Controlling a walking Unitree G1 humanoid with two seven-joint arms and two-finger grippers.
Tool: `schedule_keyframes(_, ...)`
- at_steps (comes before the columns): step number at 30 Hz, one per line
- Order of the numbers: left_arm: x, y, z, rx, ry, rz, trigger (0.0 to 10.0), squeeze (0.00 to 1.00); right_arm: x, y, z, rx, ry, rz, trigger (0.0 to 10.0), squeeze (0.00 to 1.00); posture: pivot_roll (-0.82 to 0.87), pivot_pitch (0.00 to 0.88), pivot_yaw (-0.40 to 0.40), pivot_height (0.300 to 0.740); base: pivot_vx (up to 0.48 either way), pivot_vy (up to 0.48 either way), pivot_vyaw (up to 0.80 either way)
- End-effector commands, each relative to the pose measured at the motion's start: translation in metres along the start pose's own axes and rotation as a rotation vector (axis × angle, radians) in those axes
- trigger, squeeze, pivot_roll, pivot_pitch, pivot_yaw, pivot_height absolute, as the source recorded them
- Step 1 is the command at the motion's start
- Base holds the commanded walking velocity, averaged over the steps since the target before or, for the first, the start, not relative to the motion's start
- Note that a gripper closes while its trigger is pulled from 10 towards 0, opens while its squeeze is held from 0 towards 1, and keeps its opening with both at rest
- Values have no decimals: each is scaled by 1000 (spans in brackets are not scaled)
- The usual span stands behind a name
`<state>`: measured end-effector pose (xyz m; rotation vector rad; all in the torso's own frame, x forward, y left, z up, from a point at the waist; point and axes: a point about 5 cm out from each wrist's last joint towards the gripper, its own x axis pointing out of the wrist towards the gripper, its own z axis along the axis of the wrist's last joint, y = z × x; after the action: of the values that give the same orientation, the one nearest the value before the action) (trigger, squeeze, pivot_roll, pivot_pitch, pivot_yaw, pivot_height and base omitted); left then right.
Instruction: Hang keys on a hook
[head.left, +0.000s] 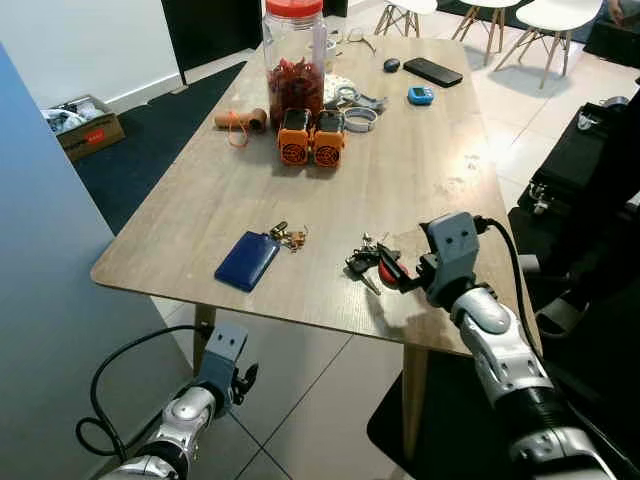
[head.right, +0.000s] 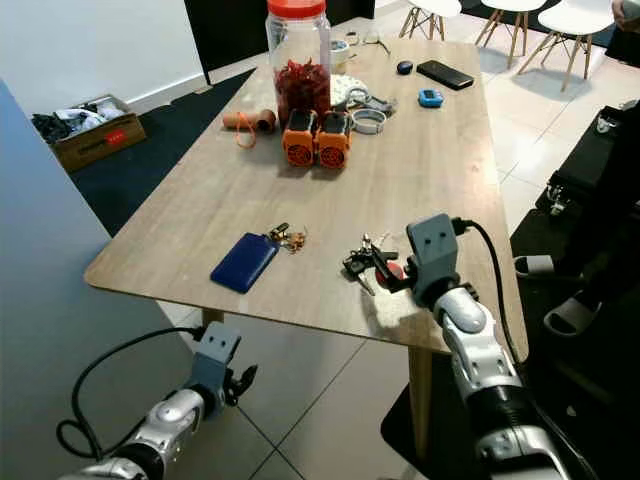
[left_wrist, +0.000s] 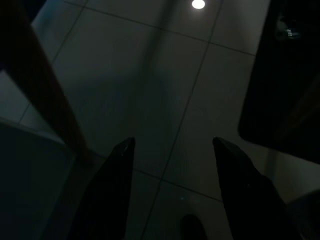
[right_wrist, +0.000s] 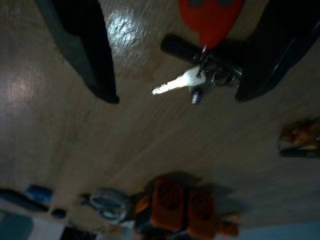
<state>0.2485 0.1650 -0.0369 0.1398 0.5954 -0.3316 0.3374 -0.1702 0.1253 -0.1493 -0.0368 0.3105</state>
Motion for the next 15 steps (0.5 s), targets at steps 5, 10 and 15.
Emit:
schedule_keyframes(5, -1, 2, -1, 5, 3, 1, 10000, 0, 13, -6, -6, 54, 54, -70, 10000, 0, 26, 105, 11, 740, 0, 0, 0)
schedule_keyframes(10, -3, 5, -3, 4, -4, 10, 10000, 0, 25, 0, -4, 78, 78, -41, 10000, 0, 36, 114, 3, 740, 0, 0, 0)
schedule_keyframes(15, -5, 10, -3, -3, -6, 31, 10000, 0, 32, 9, -1, 85, 72, -3, 10000, 0, 55, 115, -11, 740, 0, 0, 0)
